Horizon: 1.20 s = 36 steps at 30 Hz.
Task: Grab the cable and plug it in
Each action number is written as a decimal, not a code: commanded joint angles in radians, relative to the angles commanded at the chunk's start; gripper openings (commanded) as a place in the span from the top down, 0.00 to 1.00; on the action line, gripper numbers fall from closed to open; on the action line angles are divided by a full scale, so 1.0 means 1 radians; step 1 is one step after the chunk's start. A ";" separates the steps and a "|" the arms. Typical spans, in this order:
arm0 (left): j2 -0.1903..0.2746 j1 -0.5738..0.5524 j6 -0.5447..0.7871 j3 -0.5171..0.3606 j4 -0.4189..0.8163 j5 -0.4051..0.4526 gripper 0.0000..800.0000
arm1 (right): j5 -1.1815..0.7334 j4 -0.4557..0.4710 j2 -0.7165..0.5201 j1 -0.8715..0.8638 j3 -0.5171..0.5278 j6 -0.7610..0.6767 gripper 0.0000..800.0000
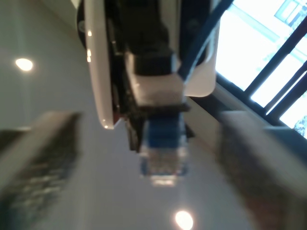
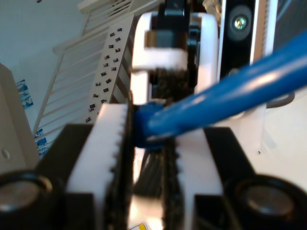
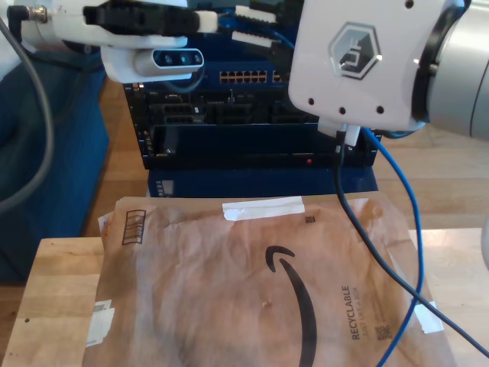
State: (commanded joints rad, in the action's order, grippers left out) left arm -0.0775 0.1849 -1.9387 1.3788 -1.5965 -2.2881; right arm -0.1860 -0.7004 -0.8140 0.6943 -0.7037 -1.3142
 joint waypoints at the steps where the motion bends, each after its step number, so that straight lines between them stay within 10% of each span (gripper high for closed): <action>1: 0.006 0.000 -0.011 0.000 0.002 0.002 0.24 | 0.000 0.000 0.002 0.000 -0.002 0.000 1.00; 4: 0.034 0.000 -0.018 0.011 0.005 0.014 0.04 | -0.002 -0.002 0.008 -0.002 -0.009 -0.026 1.00; 9: 0.043 0.072 -0.015 0.021 0.040 0.143 0.01 | -0.015 0.003 0.058 -0.023 -0.035 -0.069 1.00; 20: 0.041 0.103 0.008 0.120 0.647 0.311 0.00 | -0.505 0.003 0.120 -0.480 -0.146 -0.146 1.00; 30: 0.068 0.236 0.417 0.147 1.126 0.334 0.00 | -0.799 0.163 0.252 -0.700 -0.155 -0.241 1.00; 36: 0.152 0.330 0.717 -0.011 1.313 0.334 0.00 | -0.873 0.315 0.313 -0.698 -0.166 -0.365 1.00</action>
State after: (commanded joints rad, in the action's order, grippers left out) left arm 0.0744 0.5148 -1.2221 1.3681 -0.2831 -1.9536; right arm -1.0591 -0.3859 -0.5010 -0.0038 -0.8694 -1.6794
